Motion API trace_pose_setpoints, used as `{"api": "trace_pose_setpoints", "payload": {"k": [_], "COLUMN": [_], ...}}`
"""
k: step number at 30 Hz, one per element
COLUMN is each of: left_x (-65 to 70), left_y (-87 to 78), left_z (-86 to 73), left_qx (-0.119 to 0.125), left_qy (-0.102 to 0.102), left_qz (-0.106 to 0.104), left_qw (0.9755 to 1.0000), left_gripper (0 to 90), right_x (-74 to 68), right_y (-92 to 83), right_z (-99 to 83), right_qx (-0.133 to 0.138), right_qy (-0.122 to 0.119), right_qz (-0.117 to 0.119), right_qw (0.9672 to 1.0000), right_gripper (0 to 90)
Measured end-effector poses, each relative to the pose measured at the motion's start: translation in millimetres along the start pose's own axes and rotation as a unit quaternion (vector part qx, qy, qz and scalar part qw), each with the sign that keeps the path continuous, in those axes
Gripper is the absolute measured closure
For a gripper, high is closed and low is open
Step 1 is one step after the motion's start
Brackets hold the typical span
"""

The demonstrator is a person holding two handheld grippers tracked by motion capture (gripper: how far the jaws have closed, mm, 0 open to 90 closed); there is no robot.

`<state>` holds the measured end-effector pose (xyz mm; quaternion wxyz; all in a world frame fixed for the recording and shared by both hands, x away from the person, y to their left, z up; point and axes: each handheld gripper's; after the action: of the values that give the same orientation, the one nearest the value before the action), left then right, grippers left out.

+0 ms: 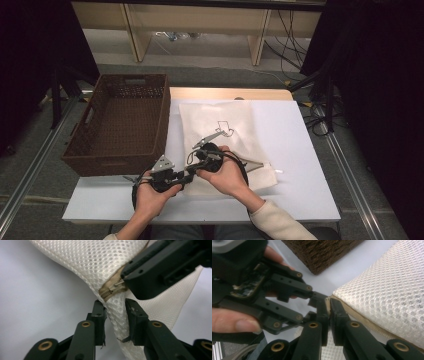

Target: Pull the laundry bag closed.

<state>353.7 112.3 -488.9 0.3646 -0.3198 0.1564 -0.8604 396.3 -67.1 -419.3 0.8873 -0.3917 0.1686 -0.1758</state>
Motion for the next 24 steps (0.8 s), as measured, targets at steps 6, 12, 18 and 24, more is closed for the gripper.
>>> {"api": "trace_pose_setpoints", "payload": {"k": [6, 12, 18, 24], "left_x": [1.4, 4.2, 6.9, 7.4], "left_y": [0.6, -3.1, -8.2, -11.6], "left_z": [3.5, 4.0, 5.6, 7.1], "left_qx": [0.003, 0.015, 0.034, 0.037], "left_qy": [-0.01, -0.013, -0.019, -0.02], "left_qz": [0.005, 0.012, 0.013, 0.015], "left_qw": [0.9999, 0.9997, 0.9991, 0.999], "left_gripper": [84.6, 86.4, 86.8, 87.0], "right_x": [-1.2, 1.5, 2.4, 3.5], "right_y": [-0.6, -5.0, -7.6, -9.4], "right_z": [0.2, -2.4, -5.9, -9.4], "right_qx": [0.002, 0.007, 0.012, 0.018], "right_qy": [0.003, 0.016, 0.032, 0.043], "right_qz": [-0.002, 0.0, 0.001, -0.007], "right_qw": [1.0, 0.9998, 0.9994, 0.9989], "right_gripper": [87.7, 87.7, 87.8, 87.9]}}
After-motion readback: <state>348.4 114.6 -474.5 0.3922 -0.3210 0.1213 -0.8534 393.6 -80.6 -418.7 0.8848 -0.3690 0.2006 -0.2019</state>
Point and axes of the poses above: each handheld gripper's, and its own axes: y roughly forward along the jaws, z roughly out of its top, x roughly to its right, and after that the axes turned 9 degrees about -y, right-handed
